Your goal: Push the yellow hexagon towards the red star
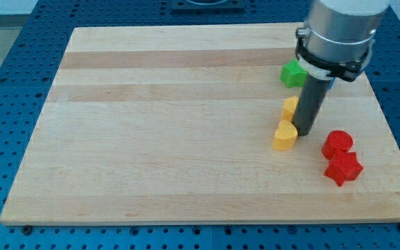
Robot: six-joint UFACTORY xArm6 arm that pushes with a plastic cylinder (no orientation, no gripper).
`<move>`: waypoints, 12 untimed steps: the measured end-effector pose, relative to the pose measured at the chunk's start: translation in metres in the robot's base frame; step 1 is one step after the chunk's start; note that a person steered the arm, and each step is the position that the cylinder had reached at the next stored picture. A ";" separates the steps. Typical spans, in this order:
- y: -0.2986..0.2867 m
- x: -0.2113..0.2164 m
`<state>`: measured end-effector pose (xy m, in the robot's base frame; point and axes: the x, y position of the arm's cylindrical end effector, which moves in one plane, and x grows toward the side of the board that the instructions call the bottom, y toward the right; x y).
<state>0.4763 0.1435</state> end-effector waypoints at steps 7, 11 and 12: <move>-0.045 -0.066; -0.131 -0.006; -0.133 -0.030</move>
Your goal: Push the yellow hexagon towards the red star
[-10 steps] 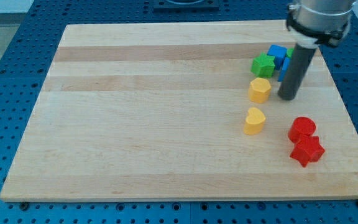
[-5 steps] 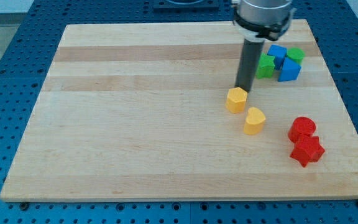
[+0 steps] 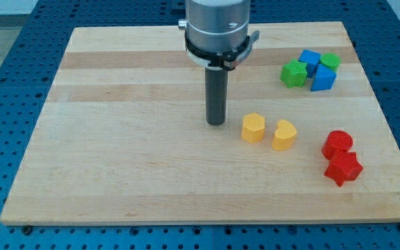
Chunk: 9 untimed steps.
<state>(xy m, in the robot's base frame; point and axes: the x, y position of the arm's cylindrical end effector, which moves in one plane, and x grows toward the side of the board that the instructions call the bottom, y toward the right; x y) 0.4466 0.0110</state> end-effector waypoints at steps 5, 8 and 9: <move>0.043 0.061; 0.091 0.083; 0.062 0.081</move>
